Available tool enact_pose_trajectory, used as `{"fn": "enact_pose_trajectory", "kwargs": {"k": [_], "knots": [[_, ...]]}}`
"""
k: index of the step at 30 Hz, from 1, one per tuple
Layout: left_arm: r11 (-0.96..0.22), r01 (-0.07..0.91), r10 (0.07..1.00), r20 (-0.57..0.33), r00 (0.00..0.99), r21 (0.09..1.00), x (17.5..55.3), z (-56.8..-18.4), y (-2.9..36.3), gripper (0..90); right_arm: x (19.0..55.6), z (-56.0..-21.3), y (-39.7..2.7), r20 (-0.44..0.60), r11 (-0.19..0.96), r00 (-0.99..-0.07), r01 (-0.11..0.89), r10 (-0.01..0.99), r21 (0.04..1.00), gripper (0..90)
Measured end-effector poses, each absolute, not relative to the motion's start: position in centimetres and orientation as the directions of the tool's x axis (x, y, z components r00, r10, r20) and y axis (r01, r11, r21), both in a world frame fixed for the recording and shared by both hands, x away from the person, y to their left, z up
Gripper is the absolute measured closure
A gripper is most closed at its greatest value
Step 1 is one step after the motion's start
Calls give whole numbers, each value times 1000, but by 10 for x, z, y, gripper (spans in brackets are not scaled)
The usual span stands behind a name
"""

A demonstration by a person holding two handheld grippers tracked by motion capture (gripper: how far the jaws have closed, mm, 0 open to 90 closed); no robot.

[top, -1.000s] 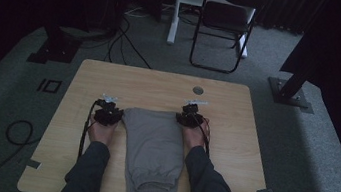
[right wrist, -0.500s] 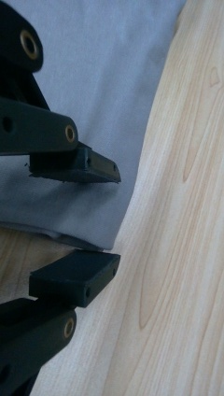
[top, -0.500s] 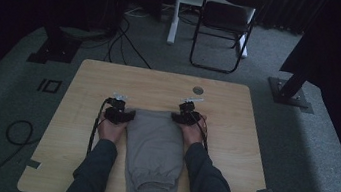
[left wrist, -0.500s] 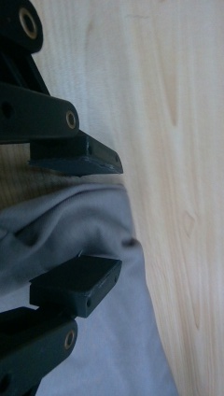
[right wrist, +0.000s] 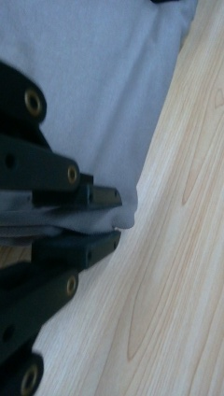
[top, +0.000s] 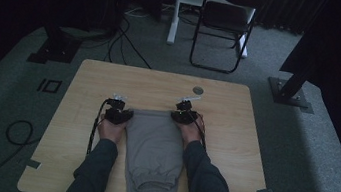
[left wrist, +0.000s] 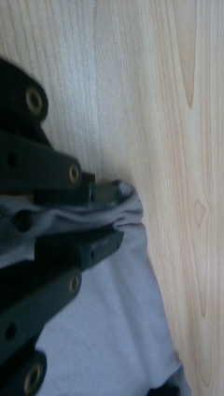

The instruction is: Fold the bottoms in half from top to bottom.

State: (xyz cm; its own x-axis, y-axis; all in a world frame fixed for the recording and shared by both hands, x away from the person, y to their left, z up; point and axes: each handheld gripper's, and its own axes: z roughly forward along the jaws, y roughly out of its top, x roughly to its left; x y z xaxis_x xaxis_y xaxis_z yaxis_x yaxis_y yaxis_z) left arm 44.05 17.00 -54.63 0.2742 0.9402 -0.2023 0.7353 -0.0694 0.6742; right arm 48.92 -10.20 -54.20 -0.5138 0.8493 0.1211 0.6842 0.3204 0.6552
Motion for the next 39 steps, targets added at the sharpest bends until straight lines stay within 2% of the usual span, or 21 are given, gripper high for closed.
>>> {"fn": "enact_pose_trajectory", "kwargs": {"k": [4, 13, 18, 24, 31, 34, 35, 36, 38, 39], "knots": [[-37, 744, 936, -239, 260, 667, 440, -546, 174, 833, 491, -540, -98, 95, 331, -508, 679, 856, 655, 825], [-43, 710, 939, -214, 269, 703, 438, -533, 172, 840, 489, -530, -99, 85, 320, -514, 645, 853, 694, 829], [-36, 678, 936, -214, 281, 734, 437, -520, 171, 840, 489, -521, -102, 78, 313, -515, 626, 853, 714, 829], [-31, 611, 927, -206, 314, 791, 431, -491, 170, 839, 483, -495, -110, 77, 282, -527, 566, 846, 775, 829], [-24, 555, 910, -212, 357, 832, 399, -477, 170, 839, 455, -484, -120, 55, 300, -577, 501, 815, 812, 828], [-58, 518, 892, -190, 411, 853, 361, -471, 167, 838, 424, -478, -132, 65, 296, -612, 469, 788, 832, 828], [-58, 518, 892, -190, 411, 853, 361, -471, 167, 838, 424, -478, -132, 65, 296, -612, 469, 788, 832, 828], [-79, 502, 882, -174, 438, 861, 342, -472, 167, 837, 409, -478, -138, 63, 301, -631, 453, 774, 839, 829], [-80, 501, 875, -180, 450, 861, 332, -474, 166, 837, 395, -481, -142, 67, 307, -646, 449, 761, 839, 828], [-117, 501, 869, -156, 470, 857, 316, -478, 164, 837, 388, -484, -145, 69, 309, -652, 447, 755, 840, 828]]}}
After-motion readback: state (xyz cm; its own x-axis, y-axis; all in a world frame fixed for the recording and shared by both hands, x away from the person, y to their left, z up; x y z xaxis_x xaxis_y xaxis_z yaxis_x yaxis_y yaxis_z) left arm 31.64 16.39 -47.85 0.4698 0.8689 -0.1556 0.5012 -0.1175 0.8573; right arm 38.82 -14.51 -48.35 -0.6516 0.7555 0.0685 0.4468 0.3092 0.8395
